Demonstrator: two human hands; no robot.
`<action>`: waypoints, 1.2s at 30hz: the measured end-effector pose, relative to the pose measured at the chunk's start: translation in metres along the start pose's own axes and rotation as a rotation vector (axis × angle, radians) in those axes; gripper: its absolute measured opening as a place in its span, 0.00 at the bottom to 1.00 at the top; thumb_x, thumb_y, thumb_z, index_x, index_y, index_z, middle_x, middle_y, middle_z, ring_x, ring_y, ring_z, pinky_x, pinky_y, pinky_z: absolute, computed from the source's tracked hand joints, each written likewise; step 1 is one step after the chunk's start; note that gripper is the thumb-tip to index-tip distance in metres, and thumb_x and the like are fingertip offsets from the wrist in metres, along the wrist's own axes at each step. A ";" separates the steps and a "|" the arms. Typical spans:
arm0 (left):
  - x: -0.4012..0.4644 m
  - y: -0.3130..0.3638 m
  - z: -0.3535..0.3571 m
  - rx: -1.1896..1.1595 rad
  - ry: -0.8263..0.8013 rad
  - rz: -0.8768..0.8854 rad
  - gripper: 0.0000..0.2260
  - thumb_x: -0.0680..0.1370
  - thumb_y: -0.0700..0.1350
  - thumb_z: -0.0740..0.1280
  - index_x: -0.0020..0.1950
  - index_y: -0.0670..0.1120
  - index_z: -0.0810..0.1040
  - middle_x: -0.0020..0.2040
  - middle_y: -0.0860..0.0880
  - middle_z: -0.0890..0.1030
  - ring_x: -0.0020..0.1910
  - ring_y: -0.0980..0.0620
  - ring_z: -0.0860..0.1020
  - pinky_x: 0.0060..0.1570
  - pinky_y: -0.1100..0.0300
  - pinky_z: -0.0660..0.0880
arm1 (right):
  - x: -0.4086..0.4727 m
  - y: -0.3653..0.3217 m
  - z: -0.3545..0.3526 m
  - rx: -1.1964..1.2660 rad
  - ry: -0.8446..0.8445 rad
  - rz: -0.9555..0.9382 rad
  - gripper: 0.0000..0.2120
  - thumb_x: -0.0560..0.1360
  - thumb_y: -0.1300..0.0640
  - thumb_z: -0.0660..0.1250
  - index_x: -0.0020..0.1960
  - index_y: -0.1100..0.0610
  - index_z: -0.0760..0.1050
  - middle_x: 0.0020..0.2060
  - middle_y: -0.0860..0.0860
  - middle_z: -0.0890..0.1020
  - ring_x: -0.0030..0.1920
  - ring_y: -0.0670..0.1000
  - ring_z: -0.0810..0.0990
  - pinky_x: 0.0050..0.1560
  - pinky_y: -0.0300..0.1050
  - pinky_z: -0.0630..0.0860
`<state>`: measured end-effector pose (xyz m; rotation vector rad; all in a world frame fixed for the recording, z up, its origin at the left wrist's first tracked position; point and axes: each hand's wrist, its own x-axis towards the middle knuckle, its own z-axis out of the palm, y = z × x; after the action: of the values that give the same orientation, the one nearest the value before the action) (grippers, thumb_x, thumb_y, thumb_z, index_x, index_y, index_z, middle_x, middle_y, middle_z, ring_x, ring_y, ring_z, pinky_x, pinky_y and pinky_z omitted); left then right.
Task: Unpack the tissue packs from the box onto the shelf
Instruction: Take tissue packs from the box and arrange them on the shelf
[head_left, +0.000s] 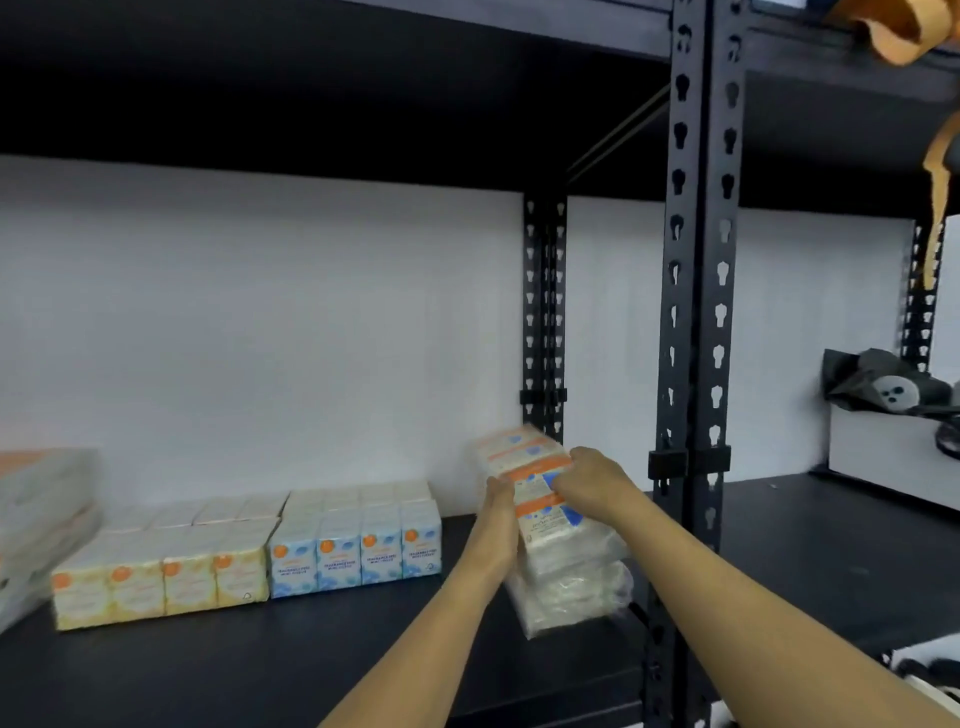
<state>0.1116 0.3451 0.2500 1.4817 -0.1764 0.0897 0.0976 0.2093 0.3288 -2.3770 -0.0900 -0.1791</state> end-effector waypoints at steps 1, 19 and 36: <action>0.003 -0.011 -0.002 0.050 0.007 -0.012 0.30 0.80 0.68 0.47 0.68 0.52 0.76 0.59 0.48 0.84 0.57 0.51 0.83 0.57 0.59 0.77 | 0.003 0.003 0.003 -0.036 -0.021 0.022 0.10 0.73 0.64 0.59 0.52 0.58 0.75 0.45 0.55 0.81 0.47 0.55 0.81 0.45 0.46 0.76; 0.005 -0.047 0.007 0.056 0.064 0.081 0.45 0.65 0.82 0.49 0.79 0.66 0.49 0.78 0.57 0.63 0.77 0.54 0.62 0.77 0.46 0.58 | 0.012 0.005 0.016 -0.354 0.111 -0.028 0.23 0.79 0.52 0.56 0.74 0.49 0.65 0.69 0.53 0.71 0.68 0.61 0.68 0.65 0.56 0.66; -0.024 -0.040 -0.002 0.243 0.065 0.123 0.36 0.74 0.72 0.42 0.80 0.60 0.48 0.81 0.57 0.51 0.80 0.56 0.50 0.79 0.48 0.49 | -0.007 0.012 0.029 -0.379 0.116 -0.224 0.24 0.79 0.44 0.55 0.72 0.49 0.70 0.71 0.50 0.72 0.69 0.58 0.70 0.69 0.57 0.64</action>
<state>0.0949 0.3447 0.2067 1.7066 -0.2094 0.2665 0.0949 0.2209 0.2988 -2.7235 -0.2901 -0.4771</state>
